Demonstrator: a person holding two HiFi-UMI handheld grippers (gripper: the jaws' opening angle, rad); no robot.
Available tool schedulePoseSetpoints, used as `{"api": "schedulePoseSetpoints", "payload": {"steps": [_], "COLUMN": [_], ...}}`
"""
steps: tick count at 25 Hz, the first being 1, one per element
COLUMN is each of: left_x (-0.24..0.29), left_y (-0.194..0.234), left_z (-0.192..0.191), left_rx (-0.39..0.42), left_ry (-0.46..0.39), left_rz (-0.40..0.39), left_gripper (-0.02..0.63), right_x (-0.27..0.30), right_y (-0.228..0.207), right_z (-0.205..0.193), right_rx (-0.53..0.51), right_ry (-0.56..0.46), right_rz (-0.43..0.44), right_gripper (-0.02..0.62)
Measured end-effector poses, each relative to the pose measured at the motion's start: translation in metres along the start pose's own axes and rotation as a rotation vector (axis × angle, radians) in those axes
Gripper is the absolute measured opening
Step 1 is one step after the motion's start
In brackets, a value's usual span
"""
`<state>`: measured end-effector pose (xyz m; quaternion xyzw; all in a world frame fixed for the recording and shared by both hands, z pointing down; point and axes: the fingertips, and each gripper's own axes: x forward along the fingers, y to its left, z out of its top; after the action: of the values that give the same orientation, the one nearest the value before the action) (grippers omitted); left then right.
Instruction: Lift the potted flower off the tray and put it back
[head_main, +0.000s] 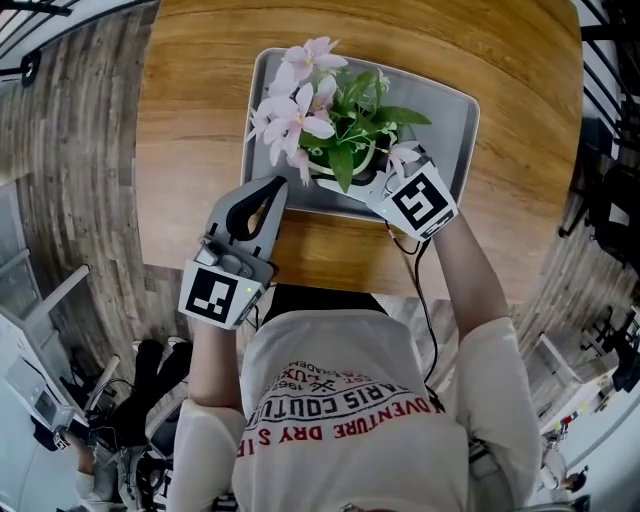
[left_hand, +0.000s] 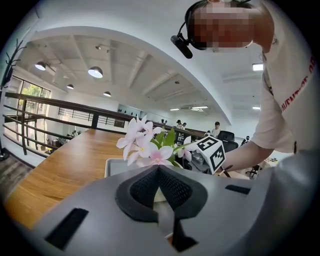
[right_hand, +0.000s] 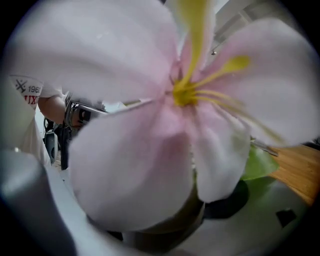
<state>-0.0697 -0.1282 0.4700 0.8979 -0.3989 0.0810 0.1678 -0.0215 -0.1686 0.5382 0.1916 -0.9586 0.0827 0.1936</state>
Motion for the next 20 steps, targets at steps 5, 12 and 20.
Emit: {"api": "schedulePoseSetpoints", "payload": {"steps": [5,12,20], "left_x": [-0.002,-0.009,-0.015], "left_y": [0.004,-0.002,-0.01], "left_z": [-0.003,0.027,0.087], "left_rx": [-0.002,0.023,0.13], "left_ry": [0.019,-0.029,-0.125], "left_rz": [0.016,0.017,-0.028], "left_gripper": [0.012,0.012,0.012], "right_x": [-0.002,-0.031,-0.085], "right_y": [-0.001,-0.001,-0.01], "right_z": [-0.001,0.043,0.098], "right_rx": [0.033,-0.012,0.015], "right_ry": [-0.005,-0.062,-0.094], "right_rz": [-0.045,-0.147,-0.365], "right_gripper": [0.502,0.503,0.503]}}
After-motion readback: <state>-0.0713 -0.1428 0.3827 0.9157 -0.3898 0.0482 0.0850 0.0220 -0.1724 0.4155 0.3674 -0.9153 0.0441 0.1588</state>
